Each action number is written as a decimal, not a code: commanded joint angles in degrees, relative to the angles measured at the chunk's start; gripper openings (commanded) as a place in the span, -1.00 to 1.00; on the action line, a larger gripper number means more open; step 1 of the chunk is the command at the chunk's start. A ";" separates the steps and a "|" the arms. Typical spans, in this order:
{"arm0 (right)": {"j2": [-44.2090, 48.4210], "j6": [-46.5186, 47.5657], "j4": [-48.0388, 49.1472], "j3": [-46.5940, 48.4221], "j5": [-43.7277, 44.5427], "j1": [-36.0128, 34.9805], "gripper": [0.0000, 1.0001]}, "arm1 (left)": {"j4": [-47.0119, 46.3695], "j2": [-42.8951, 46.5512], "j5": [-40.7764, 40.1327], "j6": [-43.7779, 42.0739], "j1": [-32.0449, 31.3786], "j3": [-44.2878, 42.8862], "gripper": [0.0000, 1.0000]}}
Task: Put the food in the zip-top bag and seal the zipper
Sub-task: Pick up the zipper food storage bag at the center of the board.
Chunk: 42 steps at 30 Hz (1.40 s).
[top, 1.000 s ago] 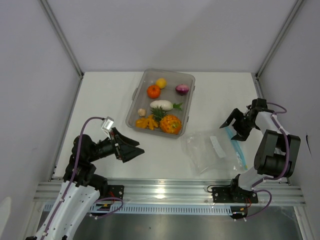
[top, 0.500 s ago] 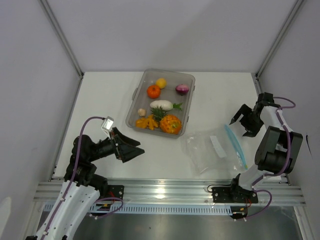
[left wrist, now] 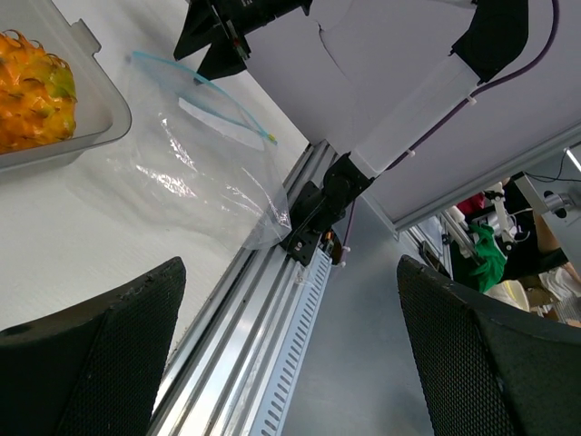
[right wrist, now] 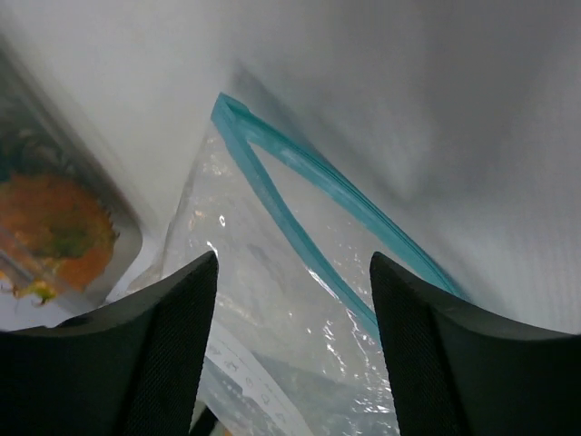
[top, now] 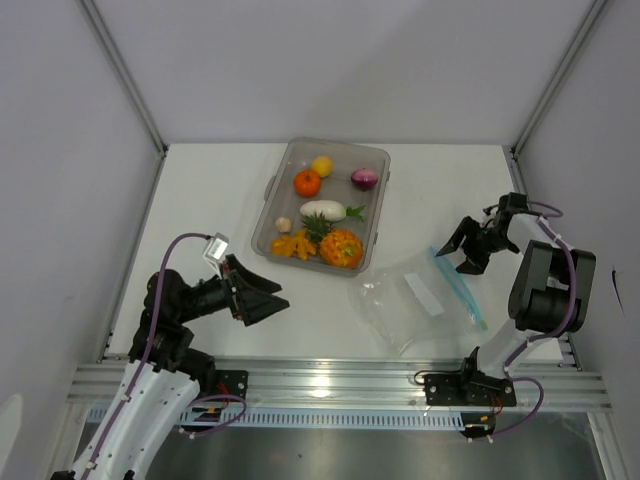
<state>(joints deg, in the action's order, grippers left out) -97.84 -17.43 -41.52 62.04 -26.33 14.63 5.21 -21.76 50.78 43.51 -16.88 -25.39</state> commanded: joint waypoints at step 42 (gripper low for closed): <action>-1.30 3.19 -1.90 0.89 -9.18 -19.11 0.61 | -10.03 -24.45 -15.89 3.68 -28.55 6.58 -0.99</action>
<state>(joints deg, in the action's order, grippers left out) -98.13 -14.92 -44.14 63.81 -32.12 -3.90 3.33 -42.81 38.83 44.91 -43.22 -19.05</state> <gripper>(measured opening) 0.812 0.005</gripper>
